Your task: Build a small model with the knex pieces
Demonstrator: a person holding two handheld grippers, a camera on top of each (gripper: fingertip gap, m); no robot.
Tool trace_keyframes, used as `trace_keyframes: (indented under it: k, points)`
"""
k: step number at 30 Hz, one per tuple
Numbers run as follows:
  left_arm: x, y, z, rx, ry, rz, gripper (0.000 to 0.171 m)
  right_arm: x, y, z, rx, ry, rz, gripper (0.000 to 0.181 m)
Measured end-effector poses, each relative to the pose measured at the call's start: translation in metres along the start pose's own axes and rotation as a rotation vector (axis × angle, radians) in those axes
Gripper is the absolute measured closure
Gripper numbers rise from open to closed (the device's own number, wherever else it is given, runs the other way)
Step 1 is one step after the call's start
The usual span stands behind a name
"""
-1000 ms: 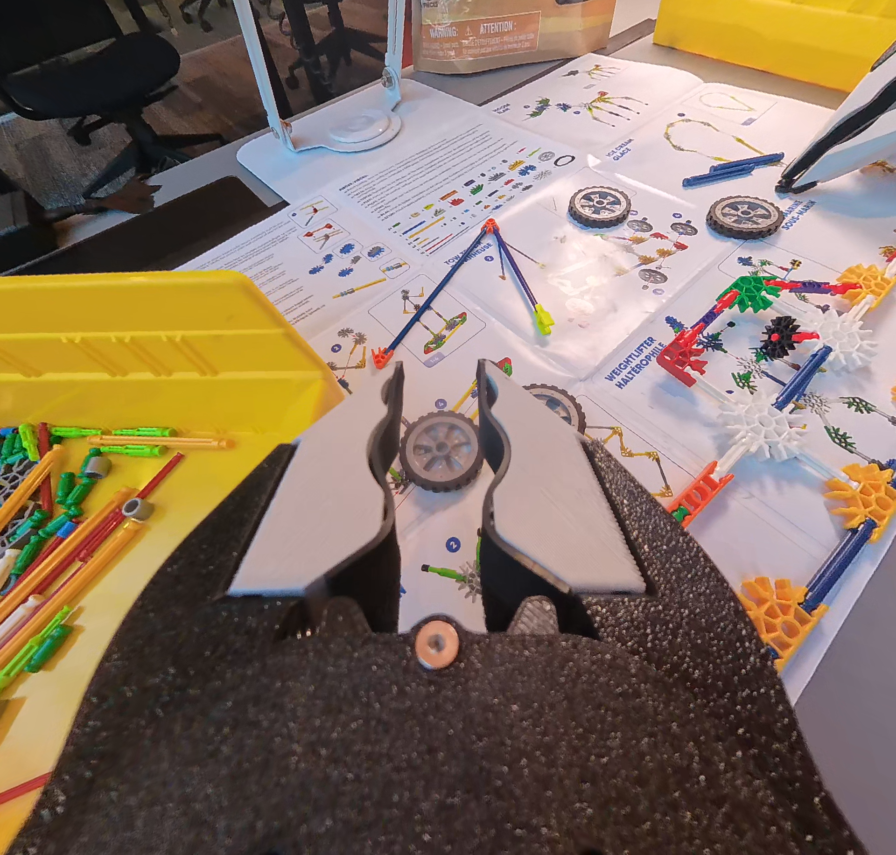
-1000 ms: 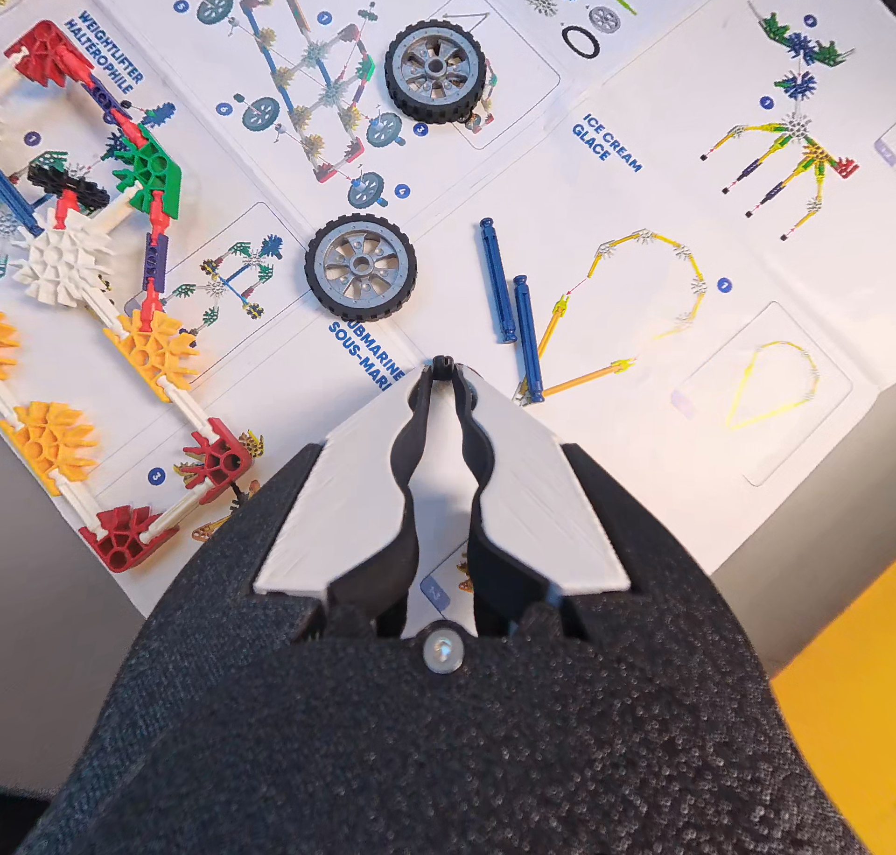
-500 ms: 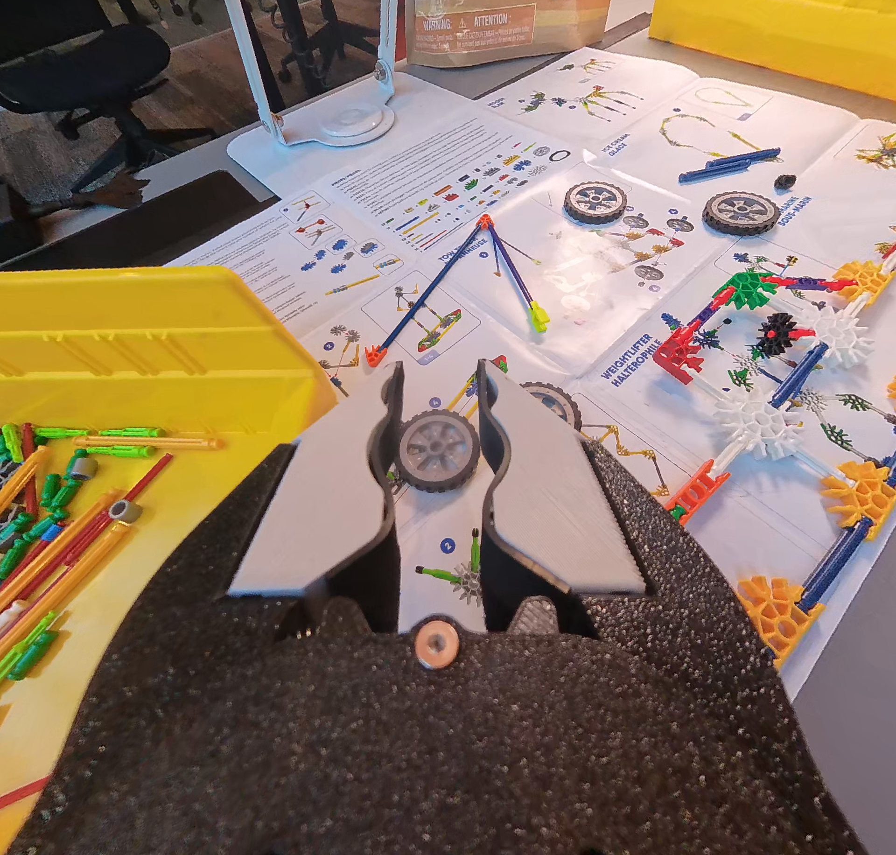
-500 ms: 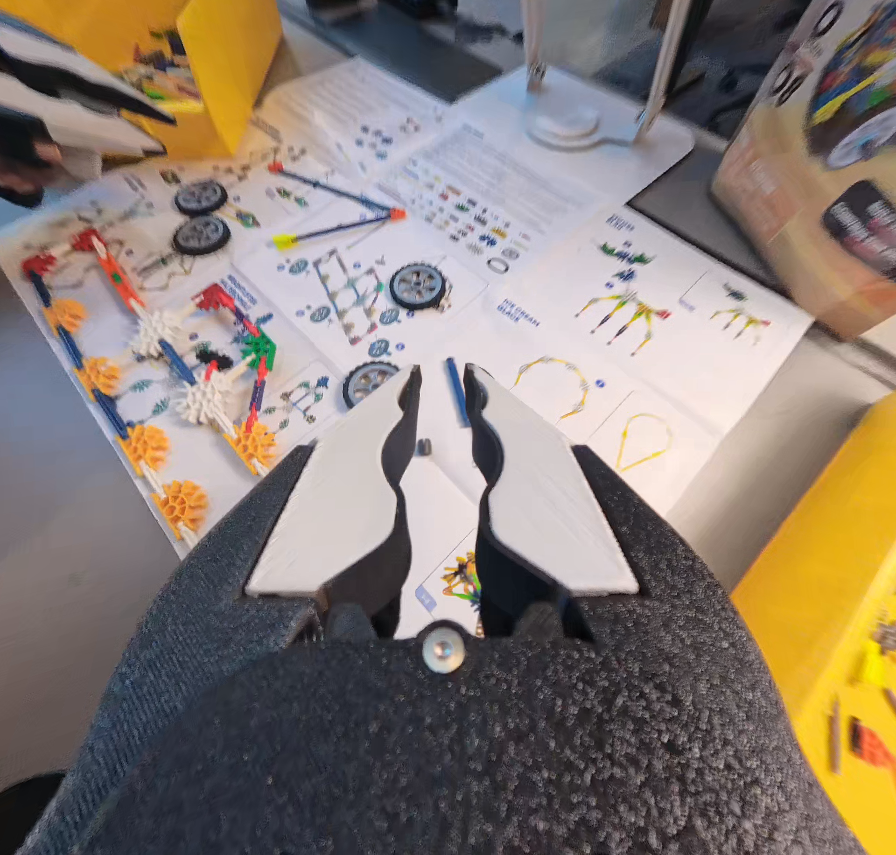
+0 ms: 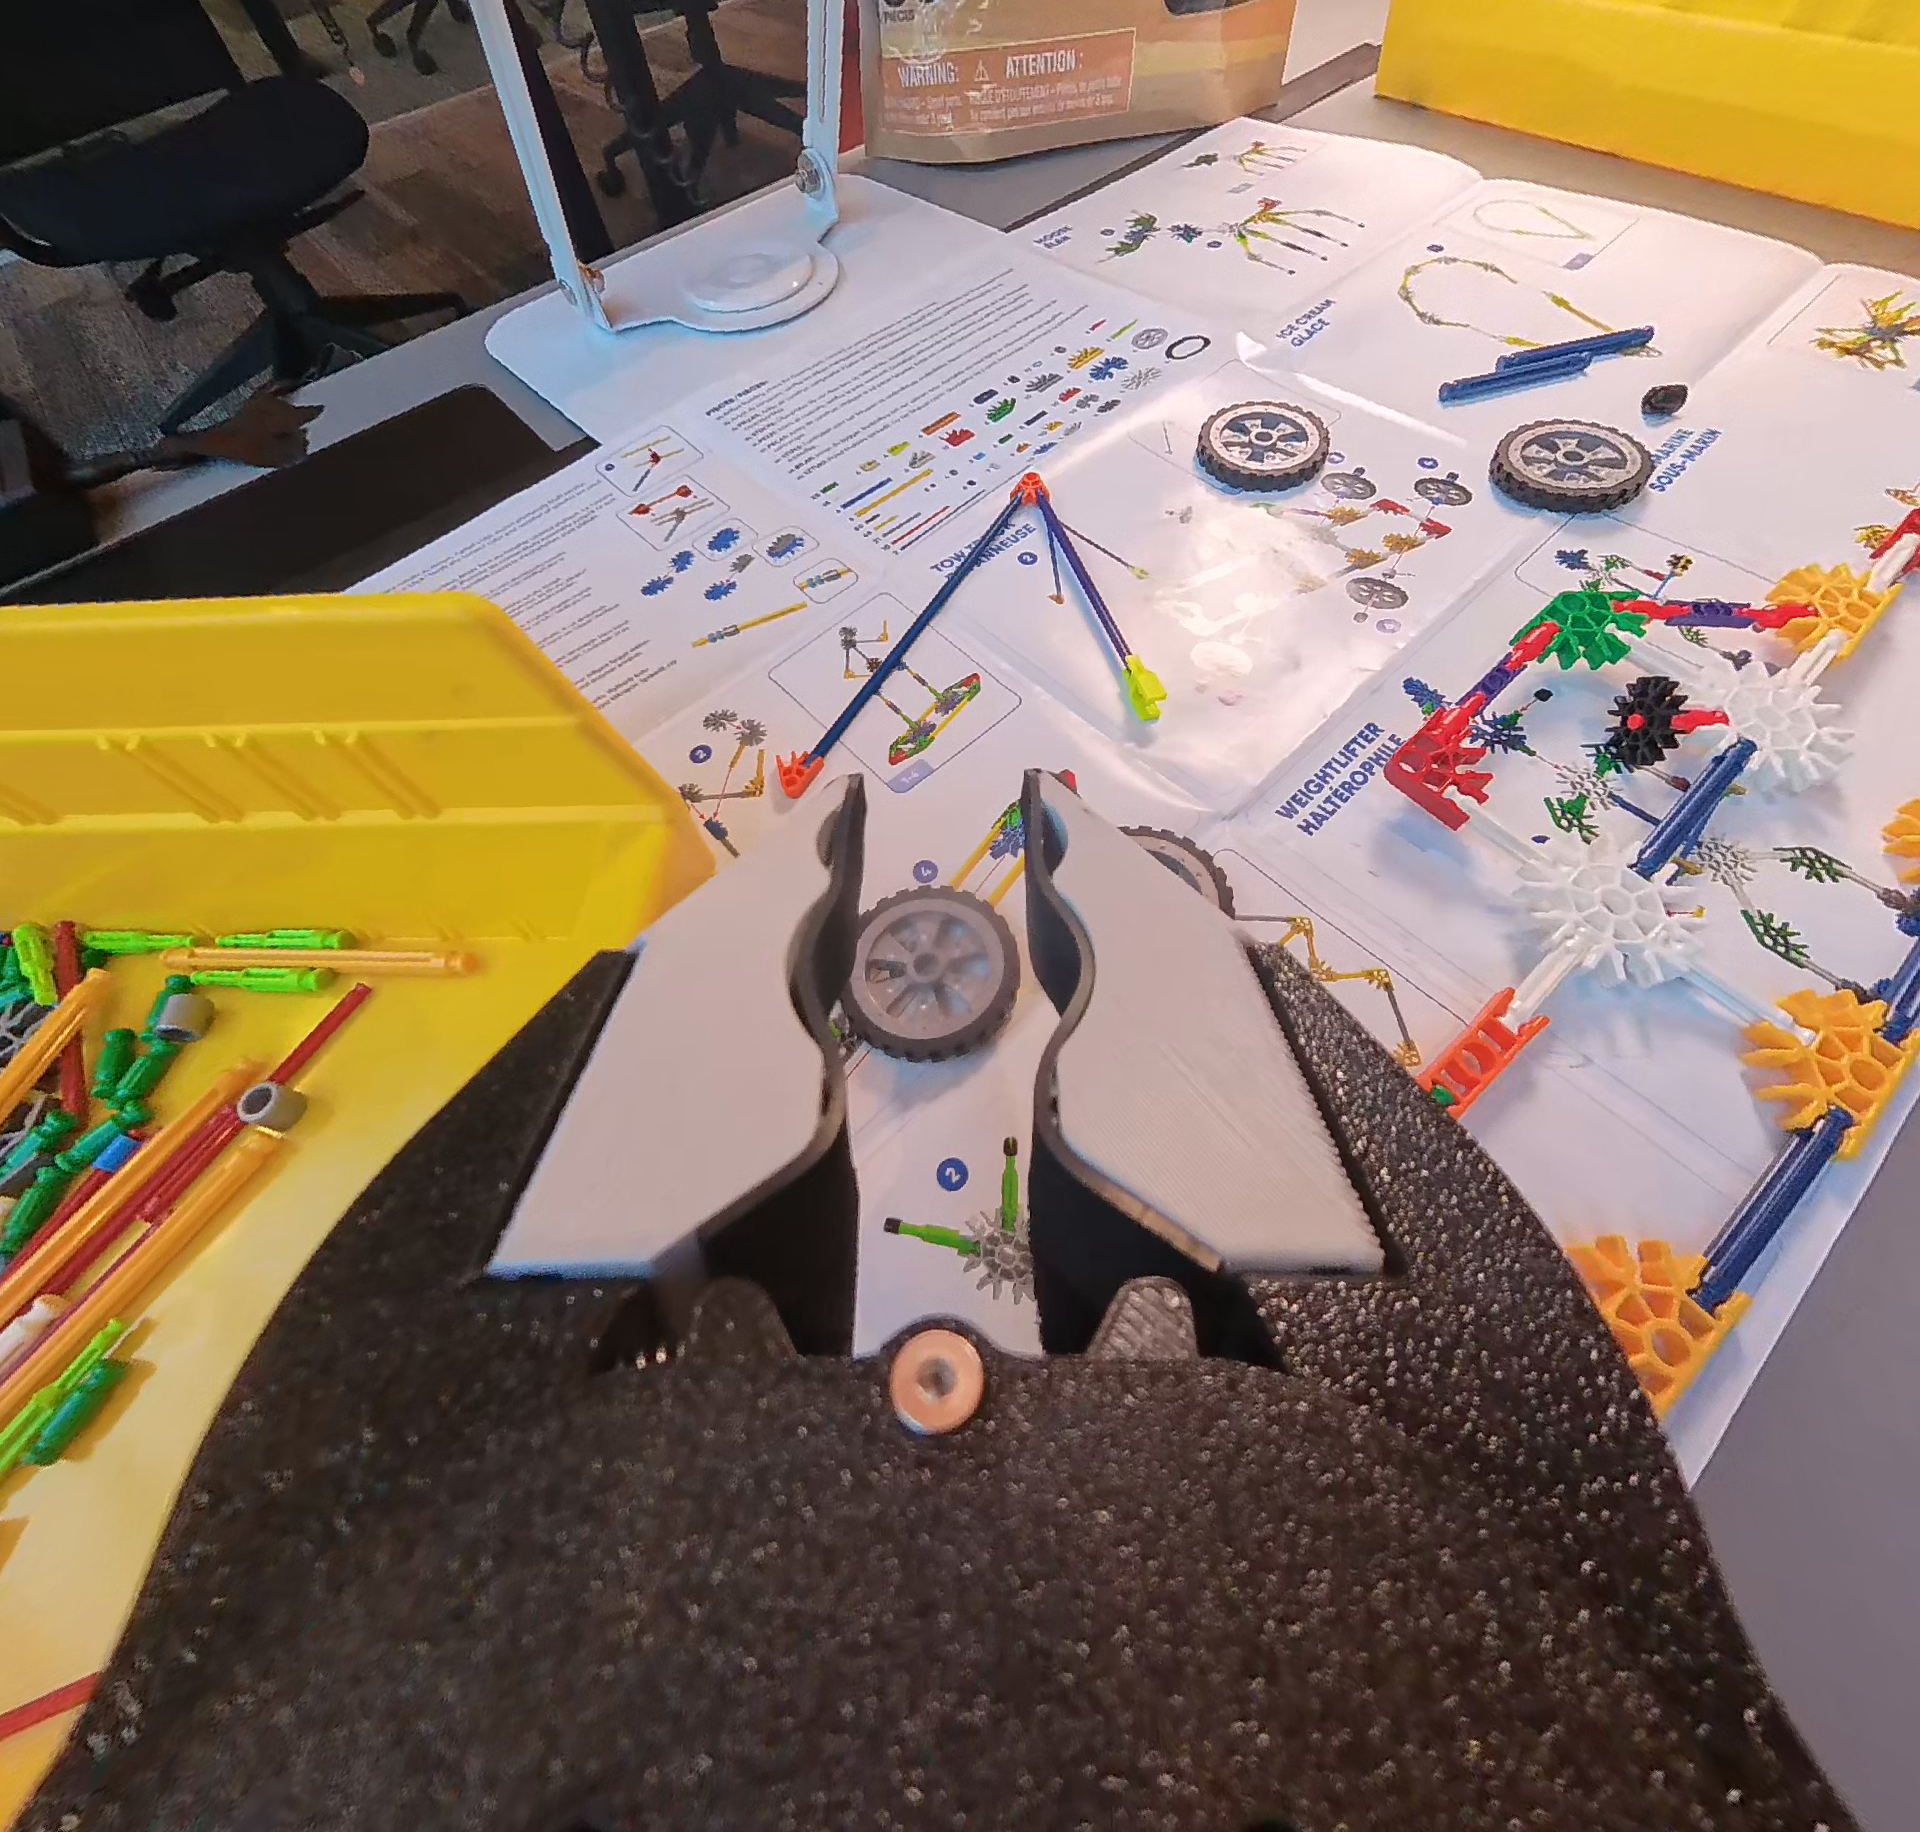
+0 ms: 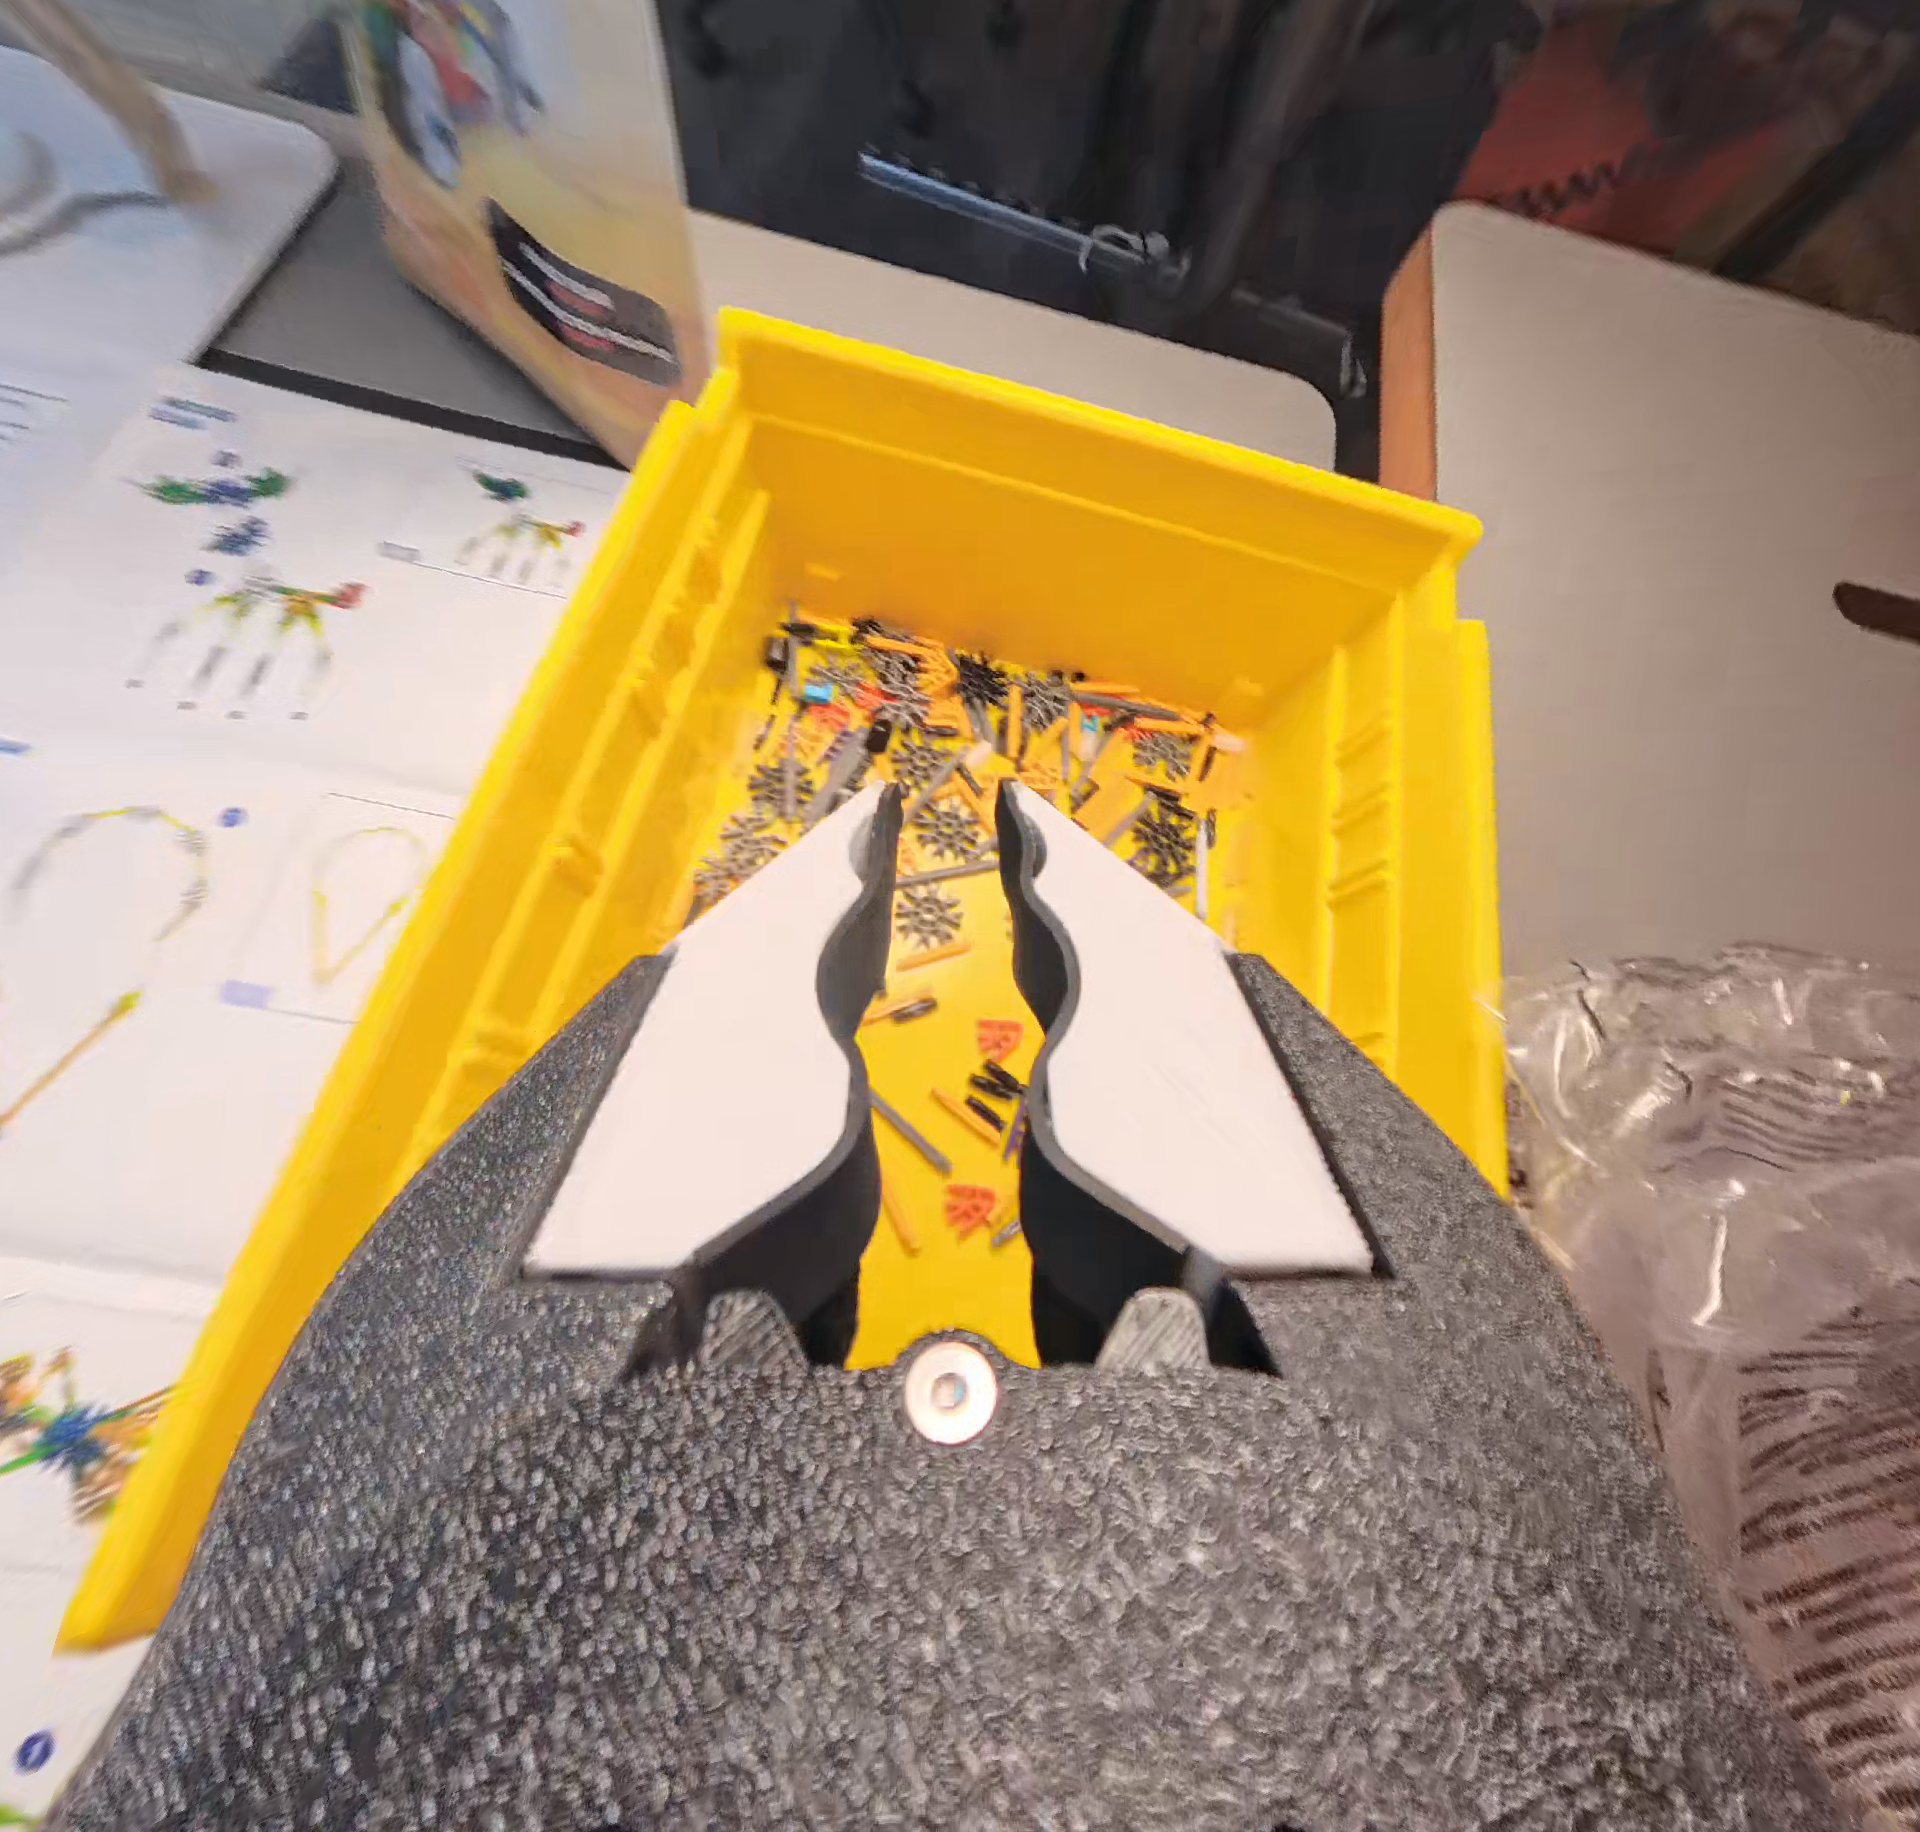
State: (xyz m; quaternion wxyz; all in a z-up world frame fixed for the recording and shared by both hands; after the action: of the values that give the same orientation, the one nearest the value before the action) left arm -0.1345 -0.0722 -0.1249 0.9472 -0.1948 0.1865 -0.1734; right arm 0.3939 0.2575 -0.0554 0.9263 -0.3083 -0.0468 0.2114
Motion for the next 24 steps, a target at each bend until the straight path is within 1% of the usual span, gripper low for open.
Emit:
trace_keyframes:
  k: [2,4,7,10,15,21,24]
  points:
    - [-0.002,0.0,-0.001,0.003,-0.01,0.003,0.143,0.017,0.021,-0.007,-0.071,0.041,-0.055,0.165]
    - [-0.003,0.0,-0.002,0.003,-0.024,0.004,0.143,0.027,0.04,-0.014,-0.125,0.071,-0.079,0.168]
    - [-0.004,0.001,-0.001,-0.002,-0.025,0.015,0.143,0.036,0.063,-0.021,-0.185,0.093,-0.104,0.169]
    - [-0.005,0.001,0.002,-0.001,-0.022,0.03,0.143,0.041,0.077,-0.03,-0.278,0.107,-0.095,0.168]
    - [-0.007,0.002,-0.001,-0.009,-0.029,0.033,0.143,0.049,0.079,-0.04,-0.359,0.089,-0.097,0.168]
    - [-0.005,0.004,-0.001,-0.013,-0.021,0.019,0.144,0.05,0.077,-0.046,-0.348,0.161,-0.031,0.168]
    - [-0.005,0.002,-0.001,-0.009,-0.02,0.022,0.143,0.051,0.077,-0.049,-0.363,0.17,-0.027,0.168]
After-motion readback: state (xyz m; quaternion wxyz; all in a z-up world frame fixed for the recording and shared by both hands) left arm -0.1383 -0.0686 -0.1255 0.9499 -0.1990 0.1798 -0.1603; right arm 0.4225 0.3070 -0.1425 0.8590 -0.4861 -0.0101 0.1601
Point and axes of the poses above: each gripper's, where its closed fingertips meet, y out along the fingers, z out of its top, x = y × z across the jaws, the point moved 8 cm from there along -y, back along the fingers, and after that the axes turned 13 degrees about y, right-handed, at the moved point
